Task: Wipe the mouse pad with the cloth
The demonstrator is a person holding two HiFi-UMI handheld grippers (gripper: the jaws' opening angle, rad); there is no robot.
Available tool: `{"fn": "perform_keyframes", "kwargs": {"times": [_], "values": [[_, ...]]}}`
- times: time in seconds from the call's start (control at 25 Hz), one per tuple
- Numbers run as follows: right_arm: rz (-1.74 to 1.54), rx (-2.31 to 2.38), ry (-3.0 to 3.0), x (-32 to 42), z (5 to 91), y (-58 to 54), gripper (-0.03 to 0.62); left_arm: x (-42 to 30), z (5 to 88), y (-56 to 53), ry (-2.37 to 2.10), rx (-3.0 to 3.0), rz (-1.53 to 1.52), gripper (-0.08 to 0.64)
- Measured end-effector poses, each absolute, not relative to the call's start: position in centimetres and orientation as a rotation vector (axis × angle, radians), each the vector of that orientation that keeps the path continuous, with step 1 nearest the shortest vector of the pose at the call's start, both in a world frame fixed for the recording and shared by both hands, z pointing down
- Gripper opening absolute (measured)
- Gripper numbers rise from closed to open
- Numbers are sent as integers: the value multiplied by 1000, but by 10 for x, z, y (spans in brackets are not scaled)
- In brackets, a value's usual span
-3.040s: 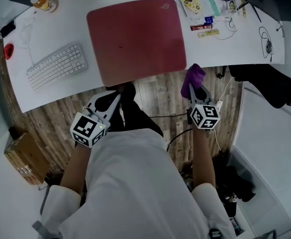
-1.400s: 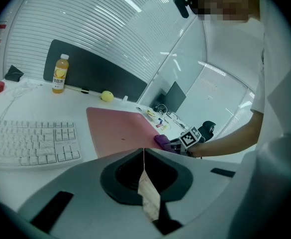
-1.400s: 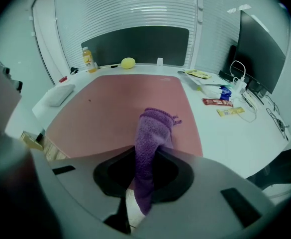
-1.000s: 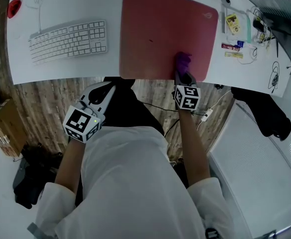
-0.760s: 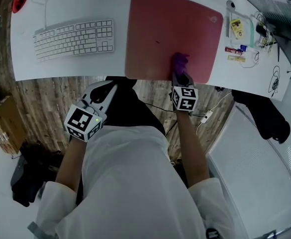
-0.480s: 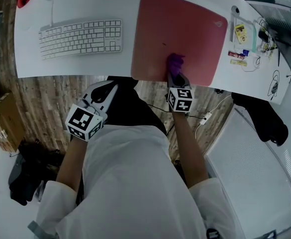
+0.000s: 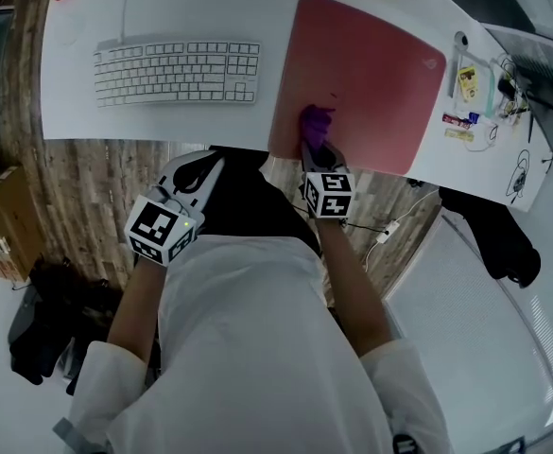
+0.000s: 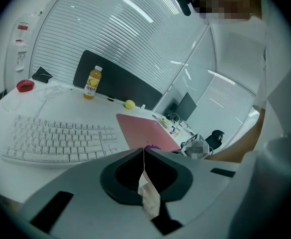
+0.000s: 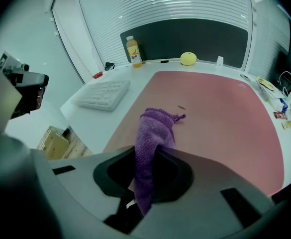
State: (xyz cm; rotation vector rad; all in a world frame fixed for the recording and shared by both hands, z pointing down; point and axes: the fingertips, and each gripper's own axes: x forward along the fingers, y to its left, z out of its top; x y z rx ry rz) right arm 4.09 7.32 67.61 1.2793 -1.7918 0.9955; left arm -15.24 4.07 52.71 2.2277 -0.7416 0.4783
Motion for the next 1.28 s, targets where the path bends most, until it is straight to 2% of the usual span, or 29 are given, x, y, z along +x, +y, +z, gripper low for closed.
{"fn": "perform_keyframes", "kwargs": {"times": [0.88,1.28], "values": [[1038,1050,-1969,-67,662,59,75,-188,516,11,-796,2248,439,20],[977,920,-2092,-79,634,32,75,-175,489,-3,-810,2301,434,20]]}}
